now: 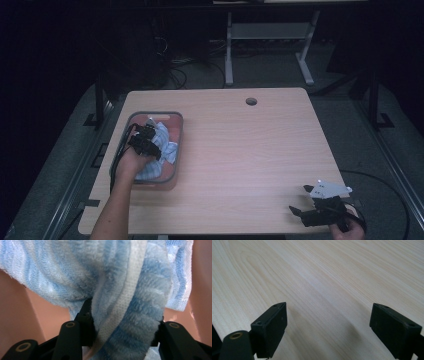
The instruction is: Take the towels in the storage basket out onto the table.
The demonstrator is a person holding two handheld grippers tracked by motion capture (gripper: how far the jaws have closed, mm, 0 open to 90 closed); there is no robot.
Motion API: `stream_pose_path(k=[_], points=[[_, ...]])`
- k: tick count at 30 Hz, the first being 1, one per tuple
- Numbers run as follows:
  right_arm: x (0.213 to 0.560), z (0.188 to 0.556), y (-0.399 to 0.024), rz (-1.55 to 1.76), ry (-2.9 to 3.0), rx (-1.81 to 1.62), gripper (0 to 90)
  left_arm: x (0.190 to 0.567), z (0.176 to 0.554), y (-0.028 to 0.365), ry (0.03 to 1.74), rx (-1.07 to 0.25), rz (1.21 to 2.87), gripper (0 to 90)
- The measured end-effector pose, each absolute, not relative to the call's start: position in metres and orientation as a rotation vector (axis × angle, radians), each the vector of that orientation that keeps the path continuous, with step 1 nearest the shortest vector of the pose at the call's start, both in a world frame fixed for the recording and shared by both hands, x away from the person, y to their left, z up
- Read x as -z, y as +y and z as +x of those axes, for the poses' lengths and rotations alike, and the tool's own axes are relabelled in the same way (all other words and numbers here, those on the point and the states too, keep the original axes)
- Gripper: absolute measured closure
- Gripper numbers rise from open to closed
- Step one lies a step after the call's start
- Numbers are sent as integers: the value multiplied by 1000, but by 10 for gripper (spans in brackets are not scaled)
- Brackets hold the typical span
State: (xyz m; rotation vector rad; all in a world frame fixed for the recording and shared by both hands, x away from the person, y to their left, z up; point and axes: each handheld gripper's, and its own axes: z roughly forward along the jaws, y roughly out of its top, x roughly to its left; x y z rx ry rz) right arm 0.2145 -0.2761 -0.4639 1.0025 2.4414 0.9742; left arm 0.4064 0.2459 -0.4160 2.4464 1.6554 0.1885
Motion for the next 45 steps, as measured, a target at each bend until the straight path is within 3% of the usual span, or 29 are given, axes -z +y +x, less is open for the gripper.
stream_pose_path(k=[8, 45], points=[[465, 214, -277, 1012, 2438, -964, 138, 412, 402, 253, 1649, -159, 2384, 669], [458, 211, -280, 1005, 2383, -971, 138, 359, 349, 301, 1425, -87, 1938, 678]])
